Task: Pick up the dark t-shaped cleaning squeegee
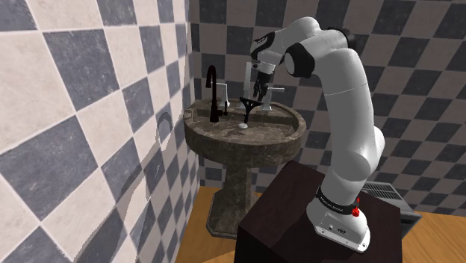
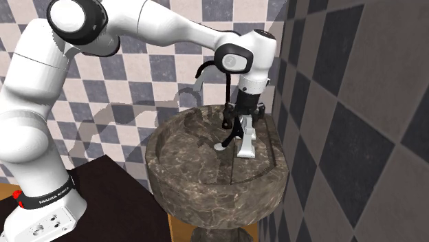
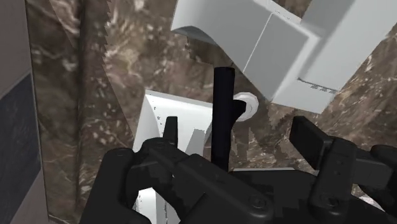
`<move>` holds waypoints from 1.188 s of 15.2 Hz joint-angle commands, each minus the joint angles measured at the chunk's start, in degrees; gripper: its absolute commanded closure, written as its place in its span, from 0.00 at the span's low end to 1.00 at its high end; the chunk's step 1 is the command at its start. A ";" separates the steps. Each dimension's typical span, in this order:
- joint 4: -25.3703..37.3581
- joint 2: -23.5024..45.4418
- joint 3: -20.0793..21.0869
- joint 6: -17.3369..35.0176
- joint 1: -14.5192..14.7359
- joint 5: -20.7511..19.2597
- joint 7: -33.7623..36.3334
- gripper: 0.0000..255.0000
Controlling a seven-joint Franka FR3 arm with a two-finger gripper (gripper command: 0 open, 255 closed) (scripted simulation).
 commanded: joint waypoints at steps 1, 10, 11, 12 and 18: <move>0.16 1.12 0.50 0.67 -0.48 0.70 -0.78 0.00; -2.18 2.10 0.98 3.57 -0.27 1.73 -1.99 1.00; -3.07 1.55 0.92 4.06 0.38 1.57 -1.71 1.00; -3.64 1.05 0.83 4.25 0.86 1.37 -1.47 1.00; -1.50 2.43 1.02 3.17 -0.53 1.81 -1.94 1.00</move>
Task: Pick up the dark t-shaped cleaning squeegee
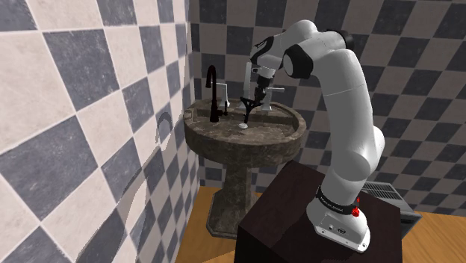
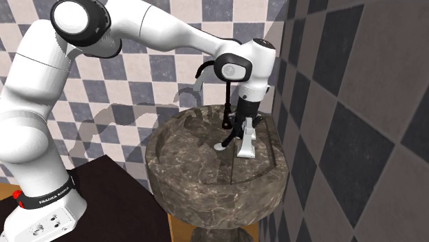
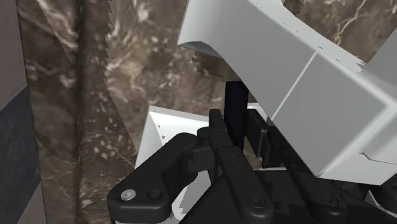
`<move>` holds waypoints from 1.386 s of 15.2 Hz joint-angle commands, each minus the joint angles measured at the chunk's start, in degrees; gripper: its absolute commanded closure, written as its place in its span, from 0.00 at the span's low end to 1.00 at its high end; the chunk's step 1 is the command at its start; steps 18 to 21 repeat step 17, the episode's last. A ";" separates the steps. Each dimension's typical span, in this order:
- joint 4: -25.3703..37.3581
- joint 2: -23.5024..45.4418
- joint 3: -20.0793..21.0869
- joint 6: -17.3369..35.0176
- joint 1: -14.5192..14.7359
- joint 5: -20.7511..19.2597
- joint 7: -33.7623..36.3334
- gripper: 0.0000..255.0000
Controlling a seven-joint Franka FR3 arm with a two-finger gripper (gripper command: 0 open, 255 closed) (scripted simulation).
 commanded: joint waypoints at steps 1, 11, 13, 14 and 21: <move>1.05 1.07 0.45 -0.94 -0.24 0.01 0.08 1.00; 5.28 -1.35 -0.68 -6.69 -0.28 -2.05 2.50 1.00; 6.33 -1.71 -0.84 -7.92 -0.38 -2.37 2.97 1.00; 6.89 -1.87 -0.91 -8.55 -0.44 -2.52 3.20 1.00; 7.54 -2.03 -1.00 -9.28 -0.53 -2.68 3.46 1.00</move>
